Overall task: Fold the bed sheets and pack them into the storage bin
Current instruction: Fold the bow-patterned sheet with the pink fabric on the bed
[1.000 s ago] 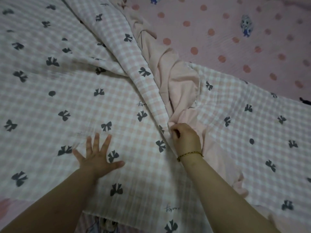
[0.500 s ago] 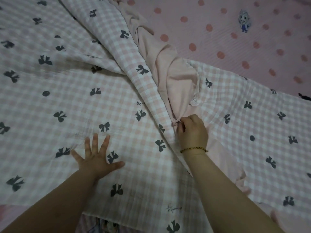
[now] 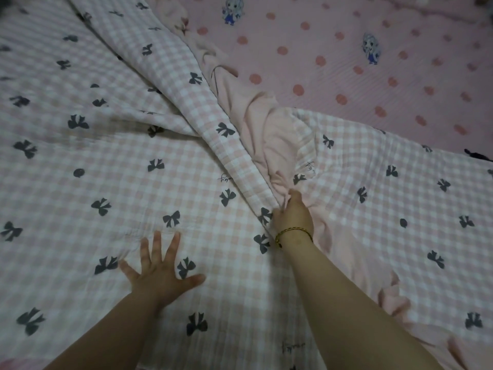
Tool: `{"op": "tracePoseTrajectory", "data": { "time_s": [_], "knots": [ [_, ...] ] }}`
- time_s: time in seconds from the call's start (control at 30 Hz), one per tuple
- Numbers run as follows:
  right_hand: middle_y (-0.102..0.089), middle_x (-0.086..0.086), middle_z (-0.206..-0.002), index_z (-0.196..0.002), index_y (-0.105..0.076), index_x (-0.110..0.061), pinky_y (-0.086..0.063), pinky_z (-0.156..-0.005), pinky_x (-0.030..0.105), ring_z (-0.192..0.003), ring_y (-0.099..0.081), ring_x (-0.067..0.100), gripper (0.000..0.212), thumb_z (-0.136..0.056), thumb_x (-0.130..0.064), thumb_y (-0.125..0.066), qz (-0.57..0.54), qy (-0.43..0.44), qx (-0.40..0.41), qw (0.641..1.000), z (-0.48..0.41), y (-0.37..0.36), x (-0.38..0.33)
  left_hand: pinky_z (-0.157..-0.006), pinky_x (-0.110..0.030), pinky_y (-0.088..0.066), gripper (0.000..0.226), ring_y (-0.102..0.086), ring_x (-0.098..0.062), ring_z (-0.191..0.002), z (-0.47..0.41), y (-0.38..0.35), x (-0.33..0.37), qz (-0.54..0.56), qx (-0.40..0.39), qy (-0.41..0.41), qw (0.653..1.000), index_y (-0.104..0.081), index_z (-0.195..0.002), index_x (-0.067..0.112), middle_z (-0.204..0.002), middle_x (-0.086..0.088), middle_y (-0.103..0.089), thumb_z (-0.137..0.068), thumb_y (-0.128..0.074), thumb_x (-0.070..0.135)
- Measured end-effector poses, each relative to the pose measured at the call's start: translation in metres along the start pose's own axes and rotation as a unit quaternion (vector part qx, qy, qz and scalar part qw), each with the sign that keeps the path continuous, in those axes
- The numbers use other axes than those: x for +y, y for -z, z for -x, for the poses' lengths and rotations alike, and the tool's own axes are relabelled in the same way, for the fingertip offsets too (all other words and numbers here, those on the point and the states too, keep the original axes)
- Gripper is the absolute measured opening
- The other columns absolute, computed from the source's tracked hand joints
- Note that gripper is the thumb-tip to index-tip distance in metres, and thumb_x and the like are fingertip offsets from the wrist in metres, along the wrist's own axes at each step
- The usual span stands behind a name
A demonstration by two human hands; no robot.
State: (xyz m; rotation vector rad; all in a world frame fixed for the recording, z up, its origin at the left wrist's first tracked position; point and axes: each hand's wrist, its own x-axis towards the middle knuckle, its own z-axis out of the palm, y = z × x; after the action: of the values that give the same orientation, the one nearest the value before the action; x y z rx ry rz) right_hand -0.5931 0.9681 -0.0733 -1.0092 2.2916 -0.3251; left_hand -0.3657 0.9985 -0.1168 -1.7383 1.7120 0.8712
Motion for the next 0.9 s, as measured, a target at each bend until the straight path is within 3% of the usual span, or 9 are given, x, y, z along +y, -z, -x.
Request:
{"op": "tracePoseTrajectory", "data": {
  "time_s": [0.17,0.23,0.3,0.4,0.53,0.6,0.7,0.8,0.9],
  "knots": [
    [-0.058,0.002,-0.061,-0.069,-0.052,-0.013,-0.020,-0.031,0.023,-0.035,-0.050,0.018,0.012,-0.061,-0.010,-0.044,0.111,0.328,0.187,0.919,0.052,-0.012,-0.010,-0.106,-0.064,0.007,0.105,0.031,-0.029,-0.137,0.003,0.002,0.000,0.008,0.006,-0.008,1.000,0.038,-0.125,0.021,-0.140,-0.003,0.044,-0.076,-0.037,0.077],
    [-0.054,-0.005,-0.051,-0.064,-0.053,-0.019,-0.021,-0.027,0.018,-0.028,-0.042,0.011,0.018,-0.058,-0.018,-0.036,0.149,0.380,0.146,0.901,0.083,-0.037,-0.002,-0.109,-0.060,0.003,0.095,0.021,-0.025,-0.141,0.008,0.005,-0.006,0.047,0.031,-0.015,0.998,0.023,-0.141,0.027,-0.151,-0.002,0.028,-0.083,-0.039,0.069],
    [-0.053,-0.007,-0.048,-0.058,-0.066,-0.022,-0.026,-0.029,0.013,-0.029,-0.042,0.005,0.011,-0.053,-0.025,-0.057,0.210,0.355,0.058,0.909,0.105,-0.064,0.015,-0.113,-0.050,-0.006,0.070,-0.002,-0.022,-0.144,0.021,0.015,-0.014,0.164,0.080,-0.028,0.983,-0.017,-0.147,0.026,-0.157,-0.003,-0.002,-0.090,-0.040,0.058],
    [-0.057,-0.010,-0.052,-0.062,-0.073,-0.023,-0.037,-0.040,0.013,-0.038,-0.049,0.004,0.031,-0.035,-0.035,-0.080,0.217,0.324,-0.015,0.921,0.117,-0.083,0.037,-0.106,-0.035,-0.027,0.043,-0.038,-0.026,-0.131,0.041,0.034,-0.014,0.385,0.133,-0.038,0.912,-0.048,-0.133,0.010,-0.143,-0.010,-0.042,-0.097,-0.045,0.032],
    [-0.063,-0.009,-0.069,-0.065,-0.067,-0.029,-0.032,-0.070,0.020,-0.075,-0.041,0.010,0.029,-0.067,-0.046,-0.044,0.136,0.345,0.080,0.925,0.103,-0.052,0.034,-0.099,-0.031,-0.033,0.058,-0.042,-0.025,-0.128,0.047,0.056,0.025,0.468,0.110,-0.042,0.876,-0.031,-0.142,0.012,-0.143,-0.009,-0.040,-0.092,-0.051,0.033],
    [-0.066,-0.001,-0.100,-0.090,-0.066,-0.024,-0.045,-0.087,0.029,-0.097,-0.050,0.018,0.039,-0.068,-0.053,-0.052,0.159,0.306,0.070,0.936,0.093,-0.038,0.034,-0.101,-0.031,-0.033,0.078,-0.037,-0.025,-0.132,0.038,0.063,0.051,0.497,0.095,-0.025,0.862,-0.017,-0.147,0.010,-0.147,-0.010,-0.033,-0.087,-0.060,0.035],
    [-0.039,0.006,-0.140,-0.144,-0.022,-0.017,-0.027,-0.109,0.035,-0.126,-0.040,0.023,0.071,-0.086,-0.040,-0.056,0.156,0.233,-0.108,0.954,0.087,-0.032,0.033,-0.103,-0.032,-0.037,0.085,-0.042,-0.027,-0.128,0.020,0.071,0.078,0.538,0.117,-0.001,0.835,-0.022,-0.144,0.004,-0.144,-0.011,-0.038,-0.079,-0.071,0.029],
    [-0.045,0.008,-0.130,-0.140,-0.028,-0.013,-0.035,-0.095,0.030,-0.111,-0.051,0.024,0.054,-0.090,-0.020,-0.049,0.178,0.191,-0.139,0.955,0.089,-0.037,0.030,-0.086,-0.030,-0.045,0.054,-0.055,-0.031,-0.112,0.010,0.080,0.089,0.585,0.129,0.047,0.799,-0.044,-0.130,-0.005,-0.129,-0.018,-0.053,-0.083,-0.064,0.011],
    [-0.061,0.004,-0.081,-0.086,-0.058,-0.011,-0.025,-0.040,0.015,-0.052,-0.058,0.014,0.023,-0.065,-0.013,-0.066,0.104,0.266,0.007,0.958,0.099,-0.031,0.028,-0.079,-0.030,-0.046,0.042,-0.058,-0.028,-0.094,0.021,0.090,0.072,0.655,0.147,0.027,0.741,-0.053,-0.121,-0.006,-0.116,-0.018,-0.060,-0.081,-0.062,0.001]
  ]
}}
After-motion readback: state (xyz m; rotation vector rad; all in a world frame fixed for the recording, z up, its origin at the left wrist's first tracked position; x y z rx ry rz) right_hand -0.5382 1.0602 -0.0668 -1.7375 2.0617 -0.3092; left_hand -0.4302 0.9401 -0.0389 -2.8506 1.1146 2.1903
